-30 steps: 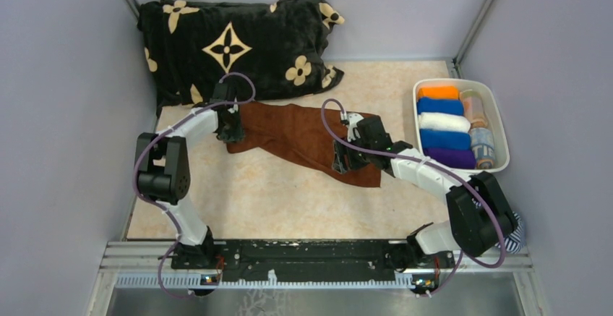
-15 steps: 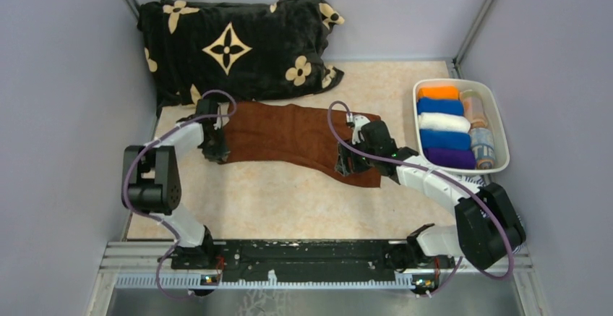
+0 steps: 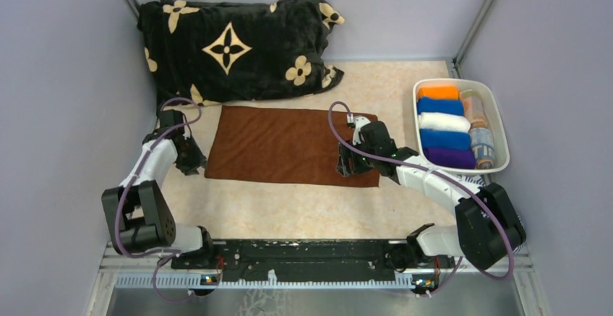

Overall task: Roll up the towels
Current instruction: Flatten out the towel at the center of the board.

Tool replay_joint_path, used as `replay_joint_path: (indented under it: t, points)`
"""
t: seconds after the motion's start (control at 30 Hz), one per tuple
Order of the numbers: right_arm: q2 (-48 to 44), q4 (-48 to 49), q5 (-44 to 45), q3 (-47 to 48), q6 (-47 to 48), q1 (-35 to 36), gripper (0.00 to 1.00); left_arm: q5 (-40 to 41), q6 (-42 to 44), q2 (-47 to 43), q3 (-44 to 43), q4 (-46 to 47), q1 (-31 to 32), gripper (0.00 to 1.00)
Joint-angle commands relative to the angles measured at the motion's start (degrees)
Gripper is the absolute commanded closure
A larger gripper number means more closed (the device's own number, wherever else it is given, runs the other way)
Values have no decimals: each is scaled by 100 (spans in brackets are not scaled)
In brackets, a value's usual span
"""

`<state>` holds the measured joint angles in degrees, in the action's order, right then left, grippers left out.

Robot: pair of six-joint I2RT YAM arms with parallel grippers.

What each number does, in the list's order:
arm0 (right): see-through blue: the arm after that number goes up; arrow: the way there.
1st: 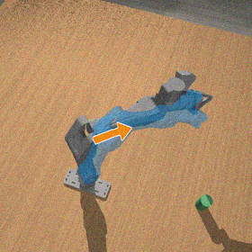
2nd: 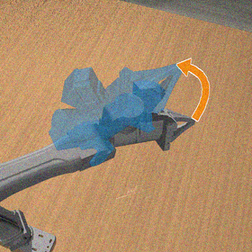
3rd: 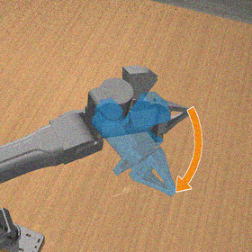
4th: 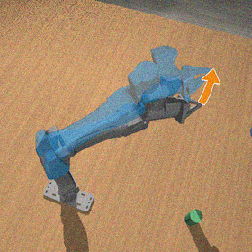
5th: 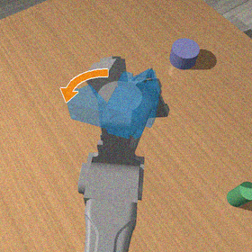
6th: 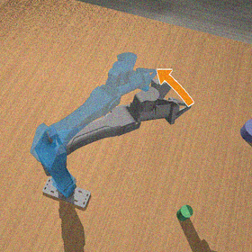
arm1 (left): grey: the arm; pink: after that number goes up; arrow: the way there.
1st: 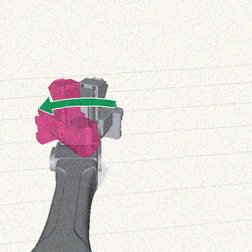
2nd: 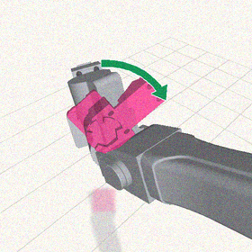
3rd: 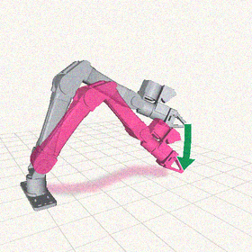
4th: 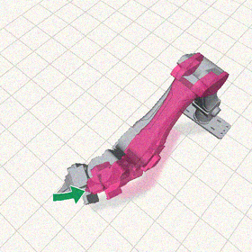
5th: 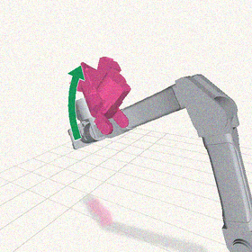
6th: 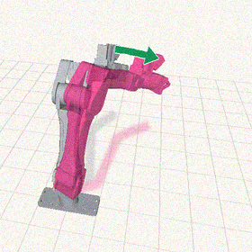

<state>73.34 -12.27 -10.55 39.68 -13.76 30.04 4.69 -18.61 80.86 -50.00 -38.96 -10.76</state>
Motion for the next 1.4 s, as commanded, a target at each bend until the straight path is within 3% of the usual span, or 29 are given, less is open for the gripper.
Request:
replay_joint_path:
  t: [0.0,0.17,0.33,0.63,1.07,1.23,1.37]
  points:
    - [-51,-32,43,173,-112,173,36,-735,-71,-516,-318,-1,143,59]
    - [189,-455,727,282,-350,241,35,-871,-482,-69,-536,389,1134,51]
    - [242,-697,1197,167,-664,239,32,-930,-680,696,-511,845,1331,49]
    - [321,-895,1502,-264,-1041,239,22,-794,-793,806,276,1158,846,45]
    - [-652,-1500,1027,-1080,-1868,239,13,-1048,-1038,-352,1105,676,-57,42]
    - [-1031,-1790,711,-974,-1973,265,13,-1127,-986,-1053,853,400,-73,39]
    - [-1160,-2107,979,-347,-1725,265,13,-1083,-524,-1252,249,263,-72,37]
